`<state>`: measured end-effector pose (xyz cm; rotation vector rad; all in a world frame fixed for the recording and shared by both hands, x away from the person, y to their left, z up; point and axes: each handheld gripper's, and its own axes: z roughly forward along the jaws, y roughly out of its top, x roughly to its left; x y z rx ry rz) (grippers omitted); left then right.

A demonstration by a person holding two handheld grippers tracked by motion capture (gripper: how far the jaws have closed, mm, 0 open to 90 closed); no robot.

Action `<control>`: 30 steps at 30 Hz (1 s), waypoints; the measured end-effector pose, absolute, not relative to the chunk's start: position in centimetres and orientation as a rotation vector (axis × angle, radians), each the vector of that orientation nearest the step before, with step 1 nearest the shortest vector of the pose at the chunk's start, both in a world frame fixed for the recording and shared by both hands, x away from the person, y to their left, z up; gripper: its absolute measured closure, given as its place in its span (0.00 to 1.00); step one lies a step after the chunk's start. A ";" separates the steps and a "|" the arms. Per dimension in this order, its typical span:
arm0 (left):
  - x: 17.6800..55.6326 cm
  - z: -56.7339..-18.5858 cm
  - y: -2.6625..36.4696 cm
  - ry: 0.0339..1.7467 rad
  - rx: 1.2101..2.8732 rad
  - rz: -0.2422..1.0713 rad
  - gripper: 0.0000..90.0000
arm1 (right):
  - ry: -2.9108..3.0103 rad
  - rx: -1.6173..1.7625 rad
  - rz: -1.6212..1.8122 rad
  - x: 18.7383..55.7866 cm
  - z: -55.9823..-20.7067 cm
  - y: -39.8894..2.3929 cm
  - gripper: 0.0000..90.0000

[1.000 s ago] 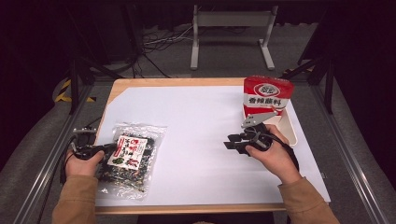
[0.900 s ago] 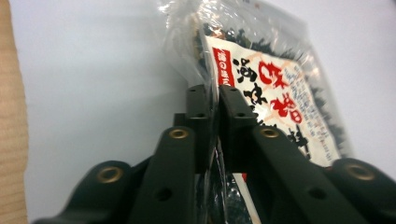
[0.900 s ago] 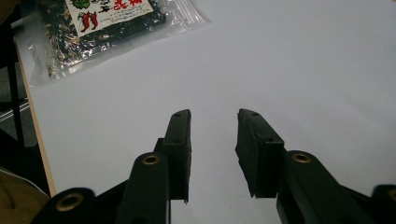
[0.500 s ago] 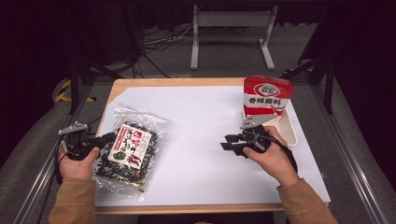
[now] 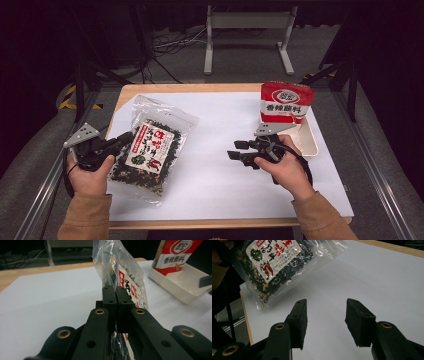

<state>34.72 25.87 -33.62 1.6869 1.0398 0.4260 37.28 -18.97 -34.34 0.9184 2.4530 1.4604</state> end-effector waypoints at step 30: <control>33.9 -31.6 18.7 0.694 1.622 0.335 0.98 | 2.361 1.008 1.768 38.2 -35.8 -17.0 0.38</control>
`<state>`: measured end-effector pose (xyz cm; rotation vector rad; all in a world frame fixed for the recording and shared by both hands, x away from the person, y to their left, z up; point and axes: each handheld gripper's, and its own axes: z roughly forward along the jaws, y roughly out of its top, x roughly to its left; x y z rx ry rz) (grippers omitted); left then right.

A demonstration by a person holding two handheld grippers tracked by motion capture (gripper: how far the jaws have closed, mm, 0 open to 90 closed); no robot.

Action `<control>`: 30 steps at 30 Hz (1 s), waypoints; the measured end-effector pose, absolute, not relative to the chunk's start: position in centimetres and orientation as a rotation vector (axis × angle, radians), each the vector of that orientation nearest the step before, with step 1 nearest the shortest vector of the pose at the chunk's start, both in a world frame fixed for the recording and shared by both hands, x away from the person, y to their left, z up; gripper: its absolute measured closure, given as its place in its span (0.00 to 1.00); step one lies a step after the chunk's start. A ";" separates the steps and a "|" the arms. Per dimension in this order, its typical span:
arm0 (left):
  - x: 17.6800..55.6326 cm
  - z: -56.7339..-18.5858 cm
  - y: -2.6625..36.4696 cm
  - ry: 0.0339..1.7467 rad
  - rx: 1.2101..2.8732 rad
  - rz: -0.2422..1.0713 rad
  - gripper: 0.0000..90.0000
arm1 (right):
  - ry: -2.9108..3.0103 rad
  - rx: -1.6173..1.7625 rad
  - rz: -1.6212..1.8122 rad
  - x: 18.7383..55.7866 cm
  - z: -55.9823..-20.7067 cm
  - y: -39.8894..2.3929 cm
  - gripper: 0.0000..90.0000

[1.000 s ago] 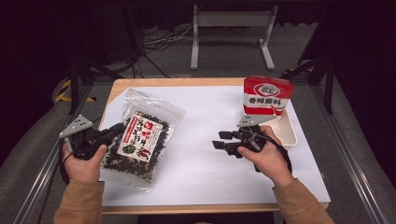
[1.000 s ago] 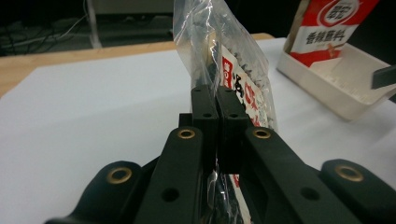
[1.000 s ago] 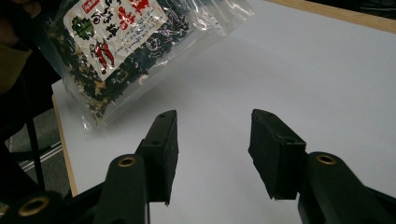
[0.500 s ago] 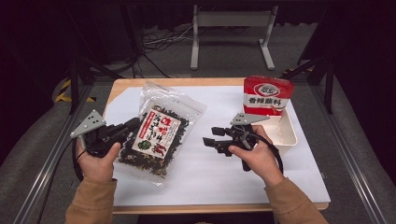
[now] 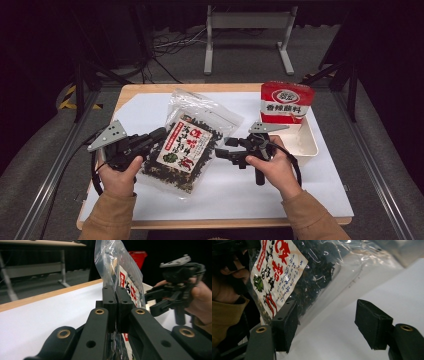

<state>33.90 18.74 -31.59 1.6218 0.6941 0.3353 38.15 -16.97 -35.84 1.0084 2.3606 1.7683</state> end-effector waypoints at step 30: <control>34.5 -33.0 18.4 0.682 1.595 0.254 0.98 | 2.443 0.823 1.905 37.6 -34.9 -17.8 0.88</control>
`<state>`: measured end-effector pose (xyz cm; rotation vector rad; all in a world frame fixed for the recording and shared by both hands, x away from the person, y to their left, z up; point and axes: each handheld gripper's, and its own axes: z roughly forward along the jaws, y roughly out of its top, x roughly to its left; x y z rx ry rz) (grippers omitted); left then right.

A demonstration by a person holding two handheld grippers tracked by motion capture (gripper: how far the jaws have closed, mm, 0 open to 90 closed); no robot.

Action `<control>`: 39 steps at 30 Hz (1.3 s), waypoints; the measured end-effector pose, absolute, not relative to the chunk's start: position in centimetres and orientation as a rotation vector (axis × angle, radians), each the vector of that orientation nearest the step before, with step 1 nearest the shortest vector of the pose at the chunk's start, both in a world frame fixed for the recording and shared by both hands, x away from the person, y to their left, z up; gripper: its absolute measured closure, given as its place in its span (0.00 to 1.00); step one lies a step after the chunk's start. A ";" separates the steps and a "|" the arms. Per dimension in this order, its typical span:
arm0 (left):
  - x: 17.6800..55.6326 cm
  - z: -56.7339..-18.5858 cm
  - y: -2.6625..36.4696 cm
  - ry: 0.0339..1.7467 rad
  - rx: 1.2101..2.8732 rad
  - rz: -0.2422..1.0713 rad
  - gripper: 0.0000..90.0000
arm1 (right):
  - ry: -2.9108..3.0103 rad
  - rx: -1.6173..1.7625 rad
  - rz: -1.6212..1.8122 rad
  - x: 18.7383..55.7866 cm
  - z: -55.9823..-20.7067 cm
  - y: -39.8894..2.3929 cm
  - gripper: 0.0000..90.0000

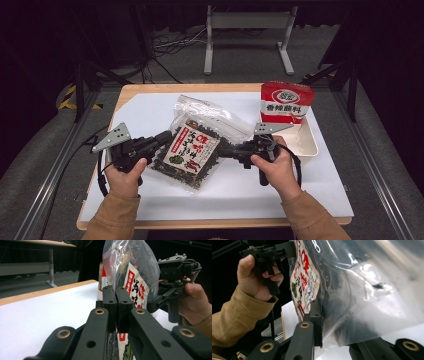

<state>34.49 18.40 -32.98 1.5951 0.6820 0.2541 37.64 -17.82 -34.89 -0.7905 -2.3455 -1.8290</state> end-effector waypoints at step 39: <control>35.9 -34.6 20.5 0.822 1.737 0.281 0.65 | -2.642 -1.019 -1.940 36.3 -29.6 -25.0 0.90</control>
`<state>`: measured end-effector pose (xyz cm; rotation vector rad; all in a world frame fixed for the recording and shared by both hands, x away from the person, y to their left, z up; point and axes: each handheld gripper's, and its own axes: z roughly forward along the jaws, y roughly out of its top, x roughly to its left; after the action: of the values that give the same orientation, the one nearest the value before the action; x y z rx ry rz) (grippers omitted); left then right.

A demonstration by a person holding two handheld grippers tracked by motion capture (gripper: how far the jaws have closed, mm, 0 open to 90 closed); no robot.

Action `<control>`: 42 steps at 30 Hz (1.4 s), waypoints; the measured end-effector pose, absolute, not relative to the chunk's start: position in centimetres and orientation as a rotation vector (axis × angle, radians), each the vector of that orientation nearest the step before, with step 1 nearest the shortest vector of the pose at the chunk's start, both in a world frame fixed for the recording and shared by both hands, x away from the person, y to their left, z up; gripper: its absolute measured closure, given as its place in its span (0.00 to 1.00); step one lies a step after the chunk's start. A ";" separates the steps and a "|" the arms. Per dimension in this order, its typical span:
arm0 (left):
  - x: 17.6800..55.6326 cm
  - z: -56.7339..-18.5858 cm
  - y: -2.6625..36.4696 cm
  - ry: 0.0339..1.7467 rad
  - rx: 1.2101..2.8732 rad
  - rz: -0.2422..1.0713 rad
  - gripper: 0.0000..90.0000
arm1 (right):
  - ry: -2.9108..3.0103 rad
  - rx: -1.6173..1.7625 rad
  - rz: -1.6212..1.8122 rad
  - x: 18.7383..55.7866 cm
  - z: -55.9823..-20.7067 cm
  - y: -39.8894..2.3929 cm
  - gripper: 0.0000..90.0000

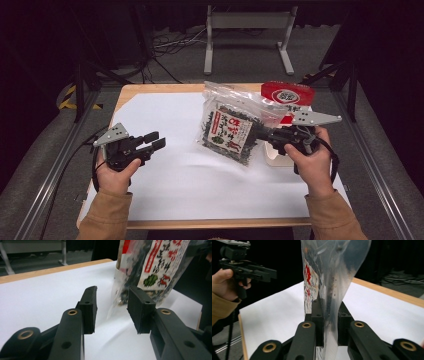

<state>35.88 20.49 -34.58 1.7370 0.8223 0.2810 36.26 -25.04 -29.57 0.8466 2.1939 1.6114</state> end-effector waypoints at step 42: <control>37.7 -36.7 22.2 0.961 1.903 0.345 0.41 | 1.967 0.889 1.409 36.1 -23.6 -33.0 0.90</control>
<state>37.71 22.20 -36.68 1.9030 0.9613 0.3453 36.14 -32.98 -23.63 0.8891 1.9673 1.4094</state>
